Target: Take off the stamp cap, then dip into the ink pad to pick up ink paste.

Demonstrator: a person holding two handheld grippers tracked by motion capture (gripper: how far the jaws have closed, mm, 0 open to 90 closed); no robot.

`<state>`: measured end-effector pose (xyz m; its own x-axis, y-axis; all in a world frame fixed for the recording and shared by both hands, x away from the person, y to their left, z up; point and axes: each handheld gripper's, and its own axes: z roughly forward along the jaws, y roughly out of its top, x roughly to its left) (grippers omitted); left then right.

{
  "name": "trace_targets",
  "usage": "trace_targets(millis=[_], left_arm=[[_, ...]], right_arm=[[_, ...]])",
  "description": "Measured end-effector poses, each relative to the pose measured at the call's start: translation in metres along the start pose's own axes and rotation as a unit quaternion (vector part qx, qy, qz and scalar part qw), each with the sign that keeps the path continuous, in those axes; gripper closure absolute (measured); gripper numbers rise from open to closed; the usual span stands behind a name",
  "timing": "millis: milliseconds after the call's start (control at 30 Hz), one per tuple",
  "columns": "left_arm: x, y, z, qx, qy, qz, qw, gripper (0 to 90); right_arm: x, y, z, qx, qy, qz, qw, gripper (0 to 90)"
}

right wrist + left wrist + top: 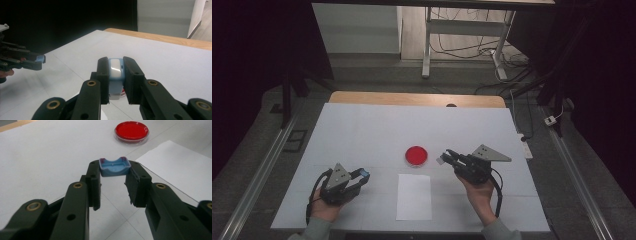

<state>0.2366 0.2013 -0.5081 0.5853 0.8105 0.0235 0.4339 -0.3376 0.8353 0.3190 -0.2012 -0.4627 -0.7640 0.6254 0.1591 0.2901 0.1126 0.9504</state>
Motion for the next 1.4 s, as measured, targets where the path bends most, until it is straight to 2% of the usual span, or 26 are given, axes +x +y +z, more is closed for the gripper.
trace_targets(millis=[633,1400], left_arm=[[0.001,-0.001,0.000,0.001,0.001,-0.001,1.0000,65.7],[0.002,0.000,0.003,0.005,-0.003,0.000,1.0000,65.6]], right_arm=[[-0.001,0.006,0.008,0.004,0.003,-0.005,1.0000,75.7],[-0.010,0.015,0.035,0.013,0.006,-0.004,0.9999,75.7]])
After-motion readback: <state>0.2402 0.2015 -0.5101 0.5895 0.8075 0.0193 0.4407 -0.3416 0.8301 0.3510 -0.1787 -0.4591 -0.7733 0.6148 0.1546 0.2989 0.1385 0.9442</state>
